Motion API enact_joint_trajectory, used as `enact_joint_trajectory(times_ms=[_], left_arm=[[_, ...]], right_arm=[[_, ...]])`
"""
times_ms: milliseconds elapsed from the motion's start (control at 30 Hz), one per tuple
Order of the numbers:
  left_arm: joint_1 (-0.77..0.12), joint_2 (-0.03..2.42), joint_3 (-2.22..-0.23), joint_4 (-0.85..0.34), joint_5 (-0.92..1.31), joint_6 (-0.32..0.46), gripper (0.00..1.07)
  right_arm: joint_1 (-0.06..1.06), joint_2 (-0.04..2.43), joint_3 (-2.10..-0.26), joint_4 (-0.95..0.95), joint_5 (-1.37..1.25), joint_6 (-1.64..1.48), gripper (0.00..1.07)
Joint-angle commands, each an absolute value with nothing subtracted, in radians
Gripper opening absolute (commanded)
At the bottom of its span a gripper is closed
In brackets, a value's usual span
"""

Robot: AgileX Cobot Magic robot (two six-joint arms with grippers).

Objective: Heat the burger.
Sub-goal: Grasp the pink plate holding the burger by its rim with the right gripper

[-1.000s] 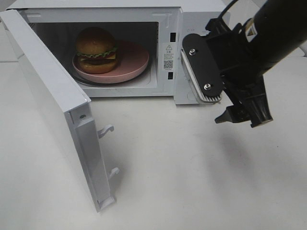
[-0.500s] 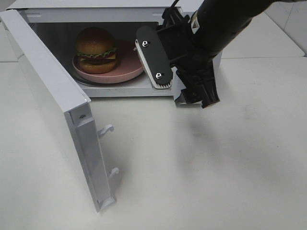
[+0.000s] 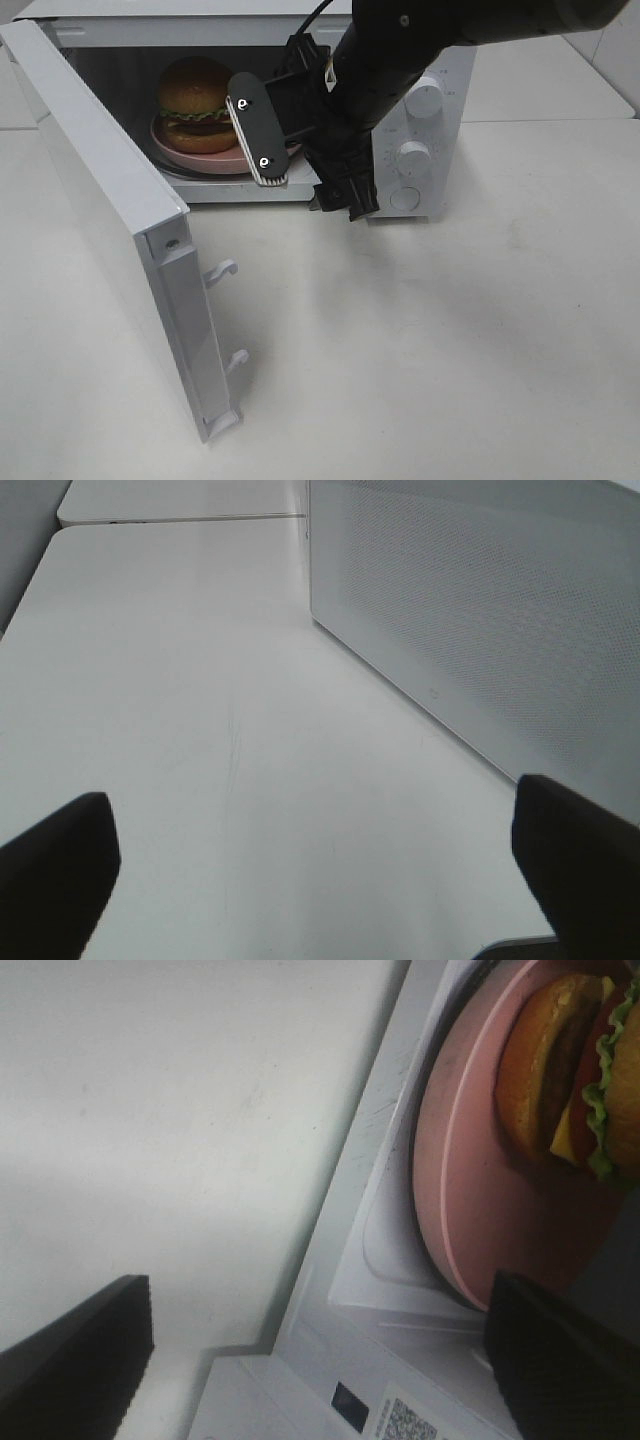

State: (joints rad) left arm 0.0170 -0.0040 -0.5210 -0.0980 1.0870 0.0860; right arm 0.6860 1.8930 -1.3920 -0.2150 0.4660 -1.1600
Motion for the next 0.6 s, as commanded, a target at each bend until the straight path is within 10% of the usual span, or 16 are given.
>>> enact_joint_trajectory(times_ms=[33,600], left_arm=[[0.02,-0.012,-0.52,-0.099,1.074,0.082,1.0],[0.02,-0.012,-0.52,-0.099,1.074,0.082,1.0]], right_arm=[[0.69,1.923,-1.425,-0.219,0.446,-1.129,0.87],[0.69,2.117,-1.636,-0.219,0.433,-1.08,0.85]])
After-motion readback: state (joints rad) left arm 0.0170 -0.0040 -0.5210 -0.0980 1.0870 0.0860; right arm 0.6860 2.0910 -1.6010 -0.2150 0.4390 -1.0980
